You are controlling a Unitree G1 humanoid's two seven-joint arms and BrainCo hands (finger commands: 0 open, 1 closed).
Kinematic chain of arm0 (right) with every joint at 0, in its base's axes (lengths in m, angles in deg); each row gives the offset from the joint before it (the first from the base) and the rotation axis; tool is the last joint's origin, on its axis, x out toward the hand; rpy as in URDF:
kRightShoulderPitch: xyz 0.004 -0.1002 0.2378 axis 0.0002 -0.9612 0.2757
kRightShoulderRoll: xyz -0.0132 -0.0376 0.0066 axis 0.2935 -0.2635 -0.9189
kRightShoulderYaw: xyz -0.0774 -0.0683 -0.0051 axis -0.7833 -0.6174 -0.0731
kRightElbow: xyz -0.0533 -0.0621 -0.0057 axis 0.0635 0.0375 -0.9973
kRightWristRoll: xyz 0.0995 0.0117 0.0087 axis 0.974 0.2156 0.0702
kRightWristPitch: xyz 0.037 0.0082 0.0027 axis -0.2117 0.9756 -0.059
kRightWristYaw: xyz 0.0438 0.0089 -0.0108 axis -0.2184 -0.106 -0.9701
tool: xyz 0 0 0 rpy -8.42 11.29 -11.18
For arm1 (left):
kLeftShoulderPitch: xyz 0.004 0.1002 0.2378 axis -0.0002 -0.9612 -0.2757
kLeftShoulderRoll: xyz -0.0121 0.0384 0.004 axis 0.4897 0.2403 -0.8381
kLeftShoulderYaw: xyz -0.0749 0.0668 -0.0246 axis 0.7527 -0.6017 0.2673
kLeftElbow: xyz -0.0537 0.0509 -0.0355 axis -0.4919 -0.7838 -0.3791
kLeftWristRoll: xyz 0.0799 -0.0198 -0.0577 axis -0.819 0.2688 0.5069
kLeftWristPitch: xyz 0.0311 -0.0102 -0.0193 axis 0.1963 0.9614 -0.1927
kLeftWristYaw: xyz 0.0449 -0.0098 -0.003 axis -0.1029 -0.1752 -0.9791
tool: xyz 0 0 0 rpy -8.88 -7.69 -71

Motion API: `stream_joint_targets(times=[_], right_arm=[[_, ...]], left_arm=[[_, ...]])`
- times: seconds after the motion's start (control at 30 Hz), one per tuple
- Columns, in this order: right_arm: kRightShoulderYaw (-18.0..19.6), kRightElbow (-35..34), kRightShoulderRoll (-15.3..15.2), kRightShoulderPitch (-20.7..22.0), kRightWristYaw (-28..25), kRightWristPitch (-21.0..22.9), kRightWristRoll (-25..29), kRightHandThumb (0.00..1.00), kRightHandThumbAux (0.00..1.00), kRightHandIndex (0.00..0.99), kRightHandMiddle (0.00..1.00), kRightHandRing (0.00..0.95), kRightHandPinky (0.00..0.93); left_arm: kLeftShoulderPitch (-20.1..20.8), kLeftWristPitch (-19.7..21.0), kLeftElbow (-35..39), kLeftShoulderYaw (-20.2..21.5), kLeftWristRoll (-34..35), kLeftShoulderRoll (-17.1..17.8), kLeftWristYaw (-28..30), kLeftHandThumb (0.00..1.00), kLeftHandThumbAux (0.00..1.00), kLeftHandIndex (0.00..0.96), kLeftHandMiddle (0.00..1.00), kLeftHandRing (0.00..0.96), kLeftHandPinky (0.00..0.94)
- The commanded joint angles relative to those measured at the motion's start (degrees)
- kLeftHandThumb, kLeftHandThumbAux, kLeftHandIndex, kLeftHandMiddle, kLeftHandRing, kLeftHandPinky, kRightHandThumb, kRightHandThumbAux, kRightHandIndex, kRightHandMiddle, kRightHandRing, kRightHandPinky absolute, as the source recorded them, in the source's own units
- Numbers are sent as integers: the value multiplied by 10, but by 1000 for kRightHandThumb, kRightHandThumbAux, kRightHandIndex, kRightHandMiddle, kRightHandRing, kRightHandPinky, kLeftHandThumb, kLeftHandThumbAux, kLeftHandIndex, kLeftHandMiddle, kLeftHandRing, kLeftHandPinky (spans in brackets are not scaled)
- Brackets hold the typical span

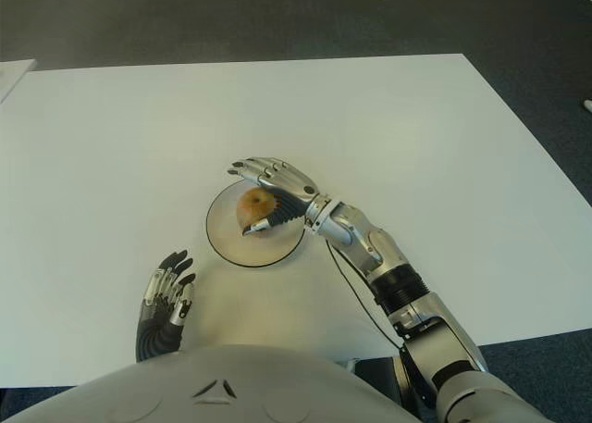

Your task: Put the apples into the plate.

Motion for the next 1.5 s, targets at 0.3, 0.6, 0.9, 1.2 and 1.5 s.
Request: stream_joint_targets(times=[0.3, 0.6, 0.9, 1.2, 1.5], right_arm=[[98, -61, -7, -57, -86, 84, 171, 244, 487, 18, 89, 75, 85], [157, -80, -20, -95, -89, 77, 228, 243, 496, 42, 126, 134, 179], [202, -96, -37, -143, -107, 74, 271, 266, 520, 52, 123, 132, 165], [239, -135, -54, -219, -101, 58, 269, 275, 553, 62, 110, 112, 129], [274, -184, -71, -300, -95, 40, 242, 256, 535, 82, 98, 86, 85]], left_arm=[[15, 7, -24, 1, 13, -15, -4, 165, 528, 150, 174, 197, 245], [29, 4, -35, 16, 5, -14, -11, 169, 504, 146, 170, 194, 232], [39, 12, -31, 26, 11, -7, -2, 152, 495, 142, 162, 185, 225], [44, 13, -29, 35, 20, 2, 2, 155, 495, 149, 176, 198, 236], [36, 11, -23, 40, 35, 5, 11, 165, 498, 155, 176, 204, 252]])
